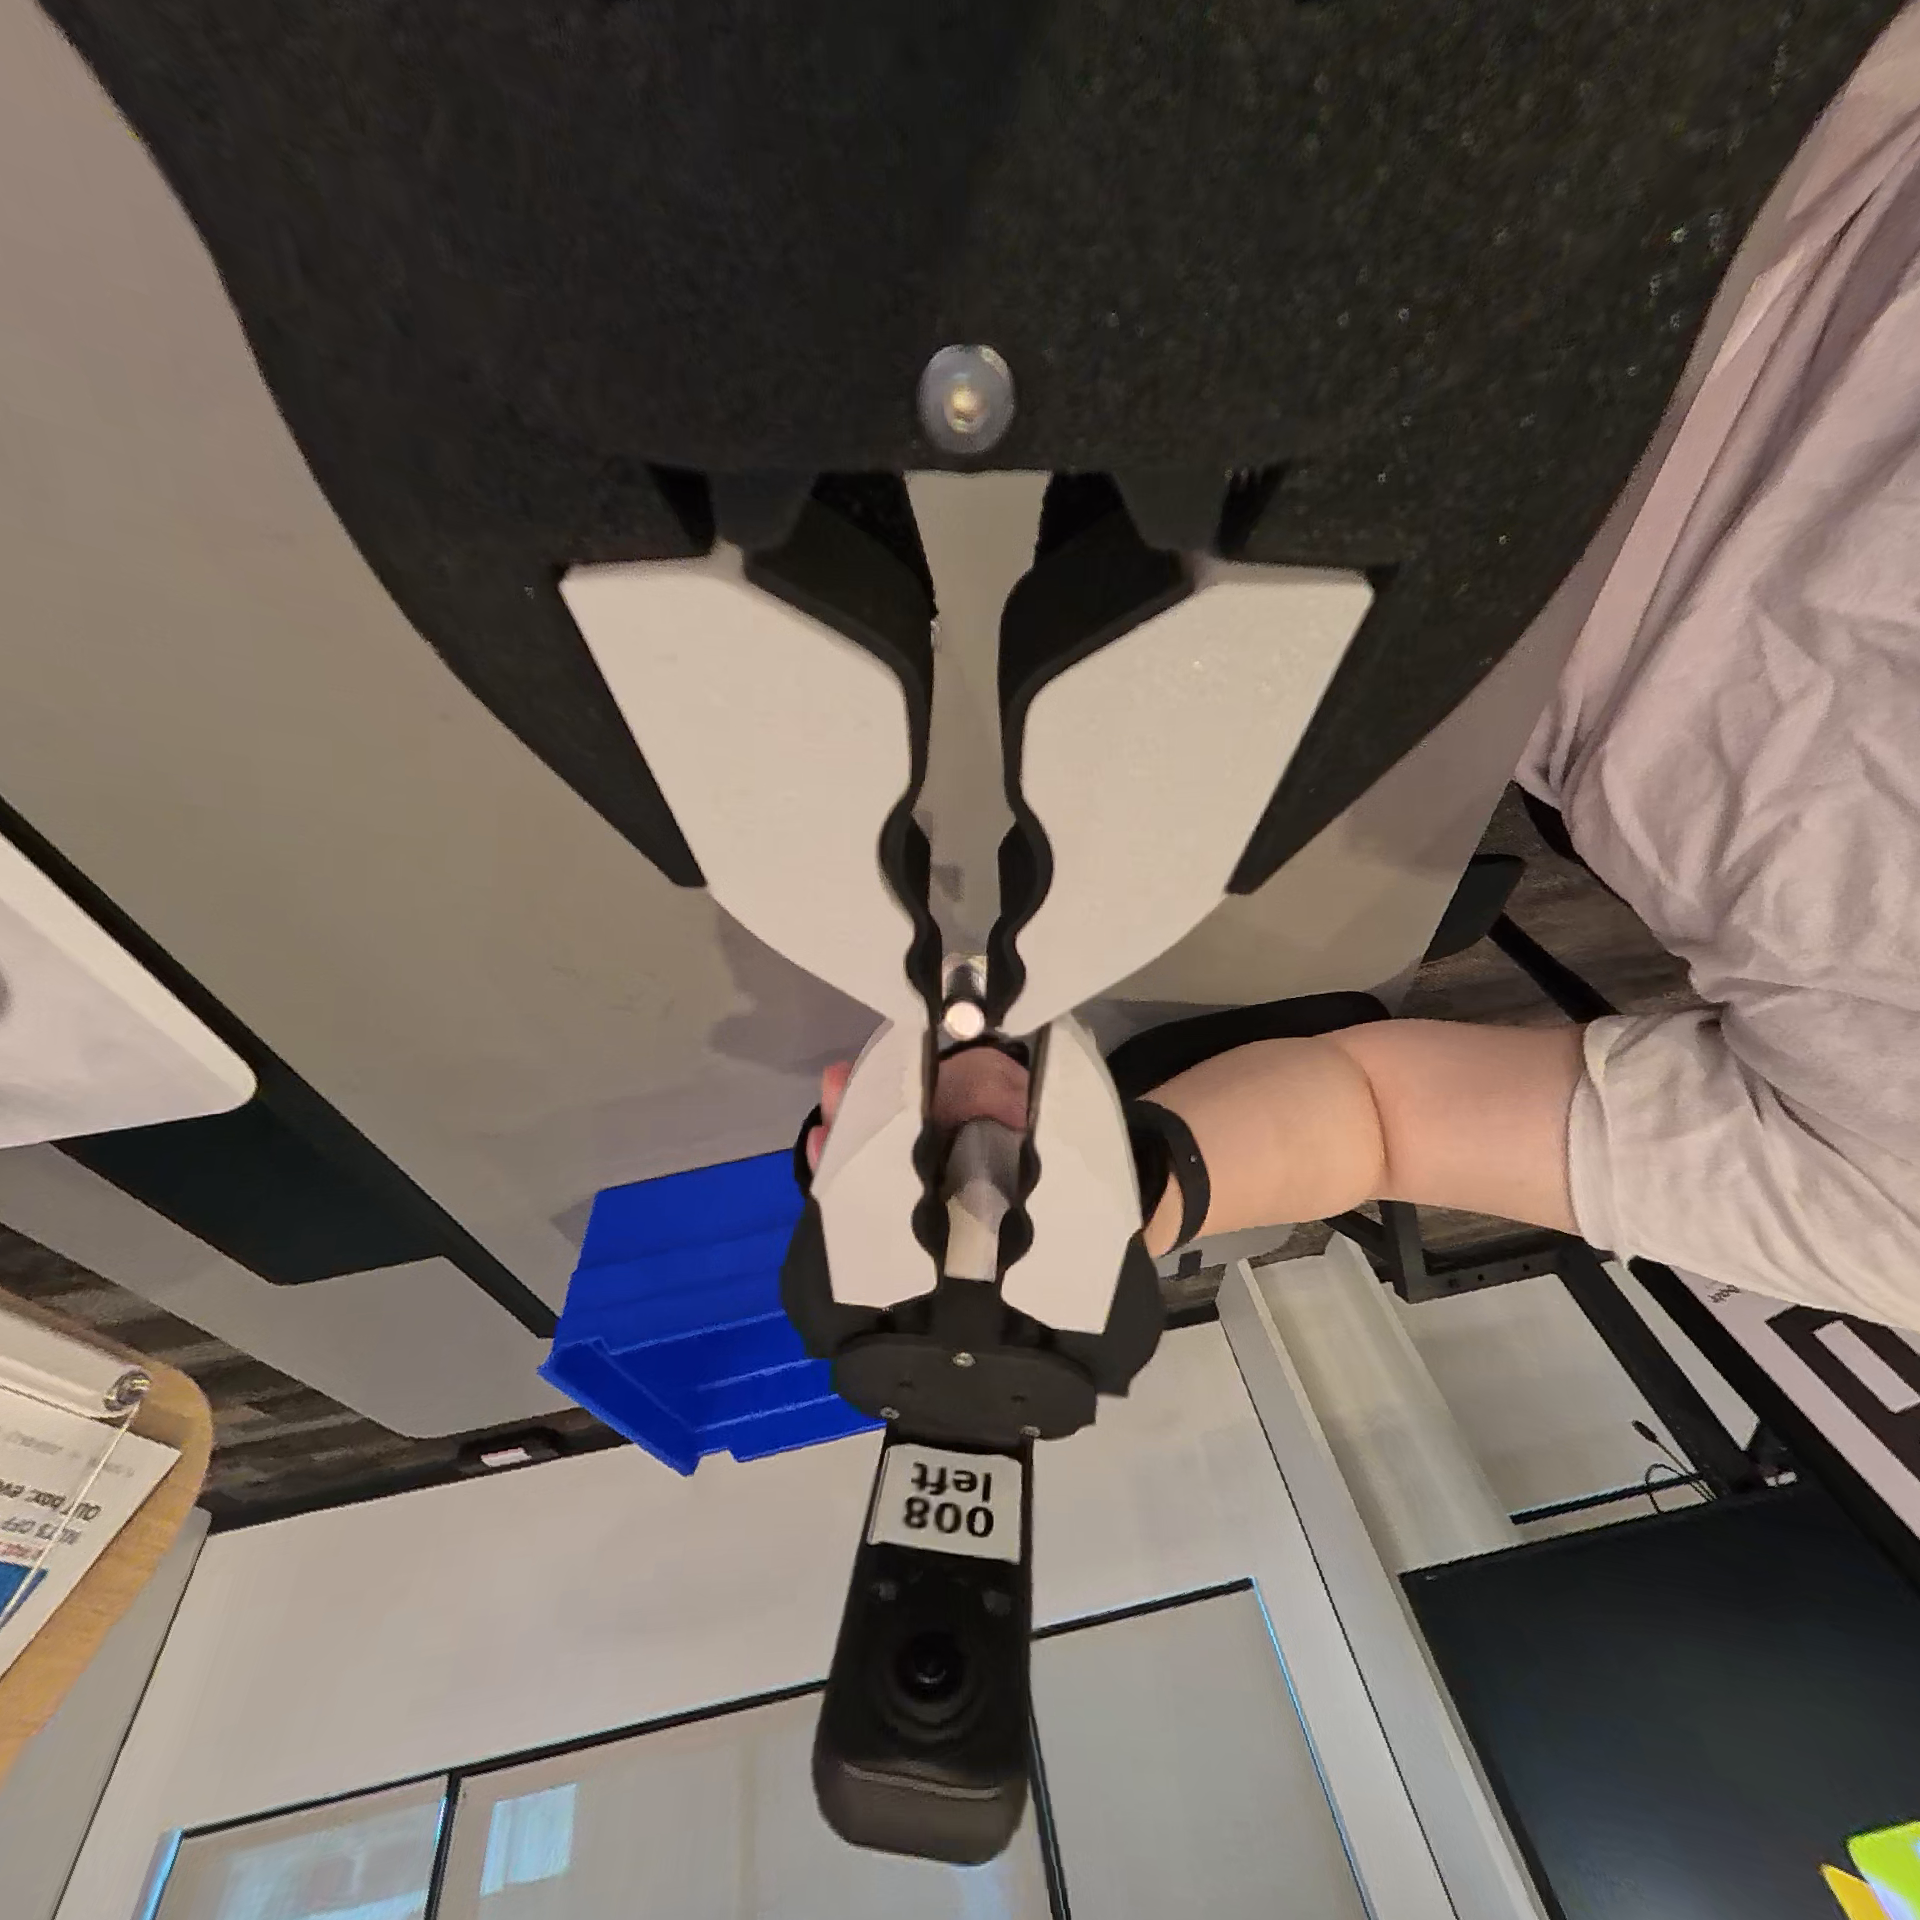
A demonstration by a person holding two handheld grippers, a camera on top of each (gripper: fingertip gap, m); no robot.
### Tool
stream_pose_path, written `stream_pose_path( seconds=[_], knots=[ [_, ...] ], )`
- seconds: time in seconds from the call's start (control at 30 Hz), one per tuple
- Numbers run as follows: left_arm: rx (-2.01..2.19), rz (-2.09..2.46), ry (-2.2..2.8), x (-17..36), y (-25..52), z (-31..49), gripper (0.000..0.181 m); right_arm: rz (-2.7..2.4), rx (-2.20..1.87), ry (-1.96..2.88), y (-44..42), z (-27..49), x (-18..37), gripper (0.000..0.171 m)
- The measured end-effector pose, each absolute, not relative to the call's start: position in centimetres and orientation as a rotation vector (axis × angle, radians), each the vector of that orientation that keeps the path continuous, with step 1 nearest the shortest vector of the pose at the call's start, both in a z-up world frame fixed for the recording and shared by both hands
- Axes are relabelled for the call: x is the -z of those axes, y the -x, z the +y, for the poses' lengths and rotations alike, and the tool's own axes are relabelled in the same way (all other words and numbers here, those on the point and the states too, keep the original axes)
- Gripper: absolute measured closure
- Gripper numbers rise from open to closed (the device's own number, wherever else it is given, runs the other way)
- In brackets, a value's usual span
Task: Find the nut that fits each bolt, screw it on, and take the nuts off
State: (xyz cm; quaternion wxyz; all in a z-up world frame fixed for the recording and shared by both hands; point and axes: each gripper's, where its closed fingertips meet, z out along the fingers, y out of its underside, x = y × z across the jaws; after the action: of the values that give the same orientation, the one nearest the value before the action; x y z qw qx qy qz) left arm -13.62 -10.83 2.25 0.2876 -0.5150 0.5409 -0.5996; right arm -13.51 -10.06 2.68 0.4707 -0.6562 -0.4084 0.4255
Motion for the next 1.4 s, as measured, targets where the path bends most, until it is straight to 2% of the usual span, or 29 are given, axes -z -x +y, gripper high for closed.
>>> stream_pose_path(
  seconds=[0.4, 0.87, 1.4],
  knots=[
    [1.432, 1.671, 1.434, 1.2, 13.0, -12.5, 0.157, -1.172, -0.939, 1.580, 13.9, -11.5, -2.2, 0.164],
    [1.388, 1.805, 1.367, 2.3, 12.7, -14.6, 0.169, -1.327, -0.884, 1.547, 14.8, -12.9, -1.3, 0.164],
    [1.397, 1.837, 1.307, 2.1, 12.6, -15.6, 0.170, -1.369, -0.932, 1.479, 15.0, -13.8, -1.6, 0.164]
  ],
)
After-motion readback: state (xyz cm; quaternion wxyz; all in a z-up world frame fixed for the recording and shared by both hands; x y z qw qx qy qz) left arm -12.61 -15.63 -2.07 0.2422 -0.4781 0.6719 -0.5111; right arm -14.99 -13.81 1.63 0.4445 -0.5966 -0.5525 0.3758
